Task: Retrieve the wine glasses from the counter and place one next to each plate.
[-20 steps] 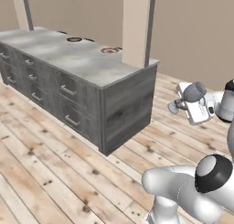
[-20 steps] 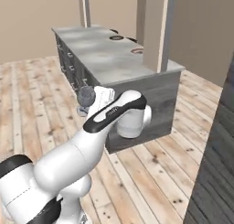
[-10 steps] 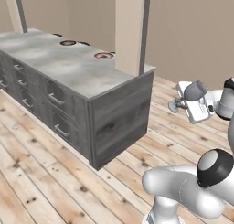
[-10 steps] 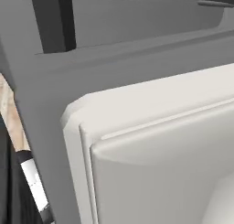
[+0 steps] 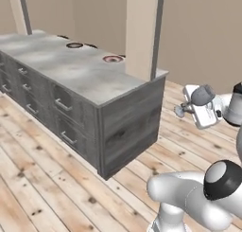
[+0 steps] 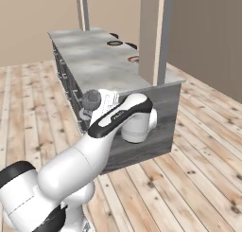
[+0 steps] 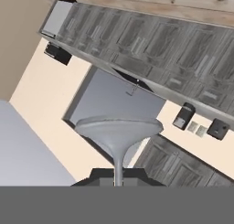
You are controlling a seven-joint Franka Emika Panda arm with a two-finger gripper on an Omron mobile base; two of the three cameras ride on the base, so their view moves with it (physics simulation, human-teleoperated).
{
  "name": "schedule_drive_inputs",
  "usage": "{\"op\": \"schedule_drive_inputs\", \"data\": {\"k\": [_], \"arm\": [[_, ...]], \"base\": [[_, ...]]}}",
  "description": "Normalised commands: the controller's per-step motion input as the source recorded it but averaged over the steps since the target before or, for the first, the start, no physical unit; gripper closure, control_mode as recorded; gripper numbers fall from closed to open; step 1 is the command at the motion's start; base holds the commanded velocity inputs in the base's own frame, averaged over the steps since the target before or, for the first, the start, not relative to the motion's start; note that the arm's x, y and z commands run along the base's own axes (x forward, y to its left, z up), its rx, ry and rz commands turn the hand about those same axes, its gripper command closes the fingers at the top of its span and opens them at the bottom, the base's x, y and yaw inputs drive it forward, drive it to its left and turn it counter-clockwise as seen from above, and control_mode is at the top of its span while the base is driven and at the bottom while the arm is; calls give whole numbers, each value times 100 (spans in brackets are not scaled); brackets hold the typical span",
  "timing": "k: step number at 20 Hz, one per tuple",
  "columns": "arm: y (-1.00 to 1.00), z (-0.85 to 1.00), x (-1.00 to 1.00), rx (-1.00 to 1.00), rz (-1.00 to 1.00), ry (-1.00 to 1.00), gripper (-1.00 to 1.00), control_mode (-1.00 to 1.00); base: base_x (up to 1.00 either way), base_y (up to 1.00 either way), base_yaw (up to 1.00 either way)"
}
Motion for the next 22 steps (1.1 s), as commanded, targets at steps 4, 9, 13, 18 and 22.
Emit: {"op": "schedule_drive_inputs", "data": {"k": [4, 9, 13, 18, 22], "arm": [[0, 0, 0, 0, 0, 0, 100, 100], [0, 0, 0, 0, 0, 0, 100, 100], [0, 0, 0, 0, 0, 0, 100, 100], [0, 0, 0, 0, 0, 0, 100, 100], [0, 0, 0, 0, 0, 0, 100, 100]], "base": [[78, 100, -26], [95, 36, -15], [100, -97, 0], [100, -100, 2], [100, -100, 7]]}}
